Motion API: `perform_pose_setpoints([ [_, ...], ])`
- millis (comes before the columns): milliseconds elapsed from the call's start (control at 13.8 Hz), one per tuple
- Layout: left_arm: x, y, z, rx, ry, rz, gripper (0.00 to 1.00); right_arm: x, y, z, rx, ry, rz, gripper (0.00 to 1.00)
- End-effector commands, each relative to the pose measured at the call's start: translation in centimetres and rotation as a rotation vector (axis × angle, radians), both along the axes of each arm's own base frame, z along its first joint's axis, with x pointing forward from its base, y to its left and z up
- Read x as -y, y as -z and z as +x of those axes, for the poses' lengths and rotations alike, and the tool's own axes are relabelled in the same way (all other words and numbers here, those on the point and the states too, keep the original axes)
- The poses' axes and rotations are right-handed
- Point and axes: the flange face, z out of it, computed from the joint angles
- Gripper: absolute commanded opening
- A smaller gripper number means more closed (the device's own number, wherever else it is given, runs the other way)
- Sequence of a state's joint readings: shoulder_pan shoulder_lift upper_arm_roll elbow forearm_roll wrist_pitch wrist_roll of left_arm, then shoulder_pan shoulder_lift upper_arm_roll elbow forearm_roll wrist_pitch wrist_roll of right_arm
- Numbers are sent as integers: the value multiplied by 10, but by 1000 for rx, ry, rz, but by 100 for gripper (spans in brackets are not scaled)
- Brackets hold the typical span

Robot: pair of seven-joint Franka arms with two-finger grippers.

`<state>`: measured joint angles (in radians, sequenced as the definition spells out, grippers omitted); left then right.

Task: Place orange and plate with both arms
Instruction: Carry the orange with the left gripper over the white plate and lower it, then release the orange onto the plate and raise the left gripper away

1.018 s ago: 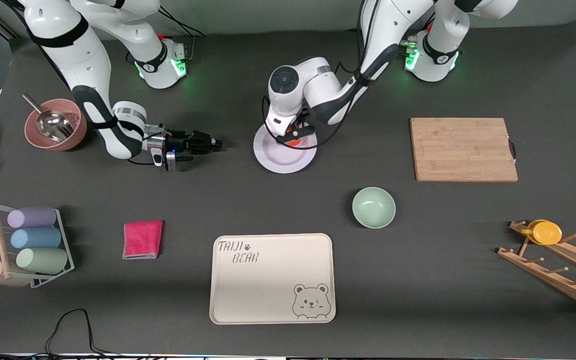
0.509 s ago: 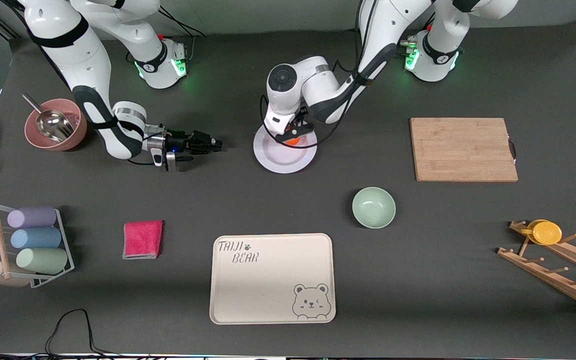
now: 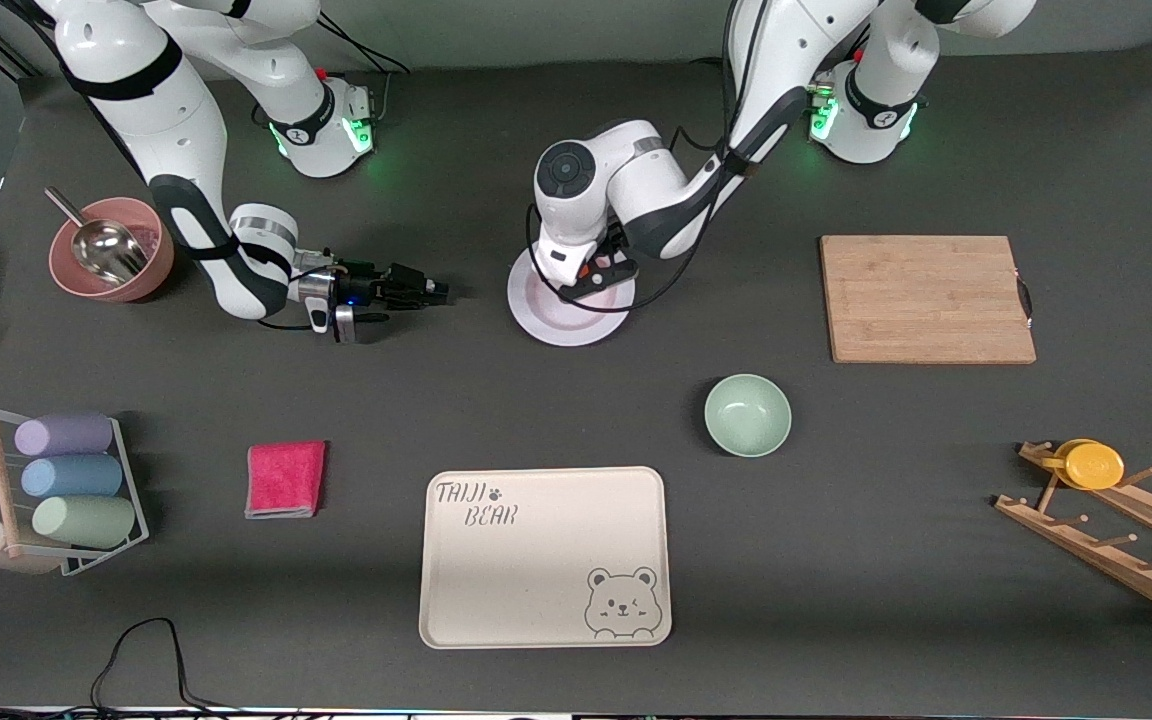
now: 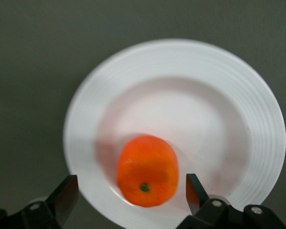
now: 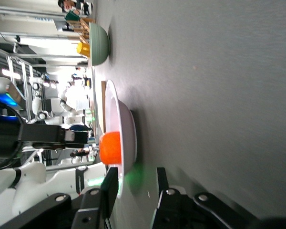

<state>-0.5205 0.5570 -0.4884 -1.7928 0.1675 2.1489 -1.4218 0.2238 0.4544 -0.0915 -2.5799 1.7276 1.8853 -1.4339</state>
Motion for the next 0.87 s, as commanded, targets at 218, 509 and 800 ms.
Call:
perform_pose_setpoints([
  [218,-111,-146,89,20,37,67,100,-55,13,-2,18,24,2,39],
  [509,-224,-219,156,-32,76,42,100,-90,15,-1,27,59,14,39],
  [800,-364,-262,188,-50,139,20,100,-116,17,-2,27,72,14,39],
])
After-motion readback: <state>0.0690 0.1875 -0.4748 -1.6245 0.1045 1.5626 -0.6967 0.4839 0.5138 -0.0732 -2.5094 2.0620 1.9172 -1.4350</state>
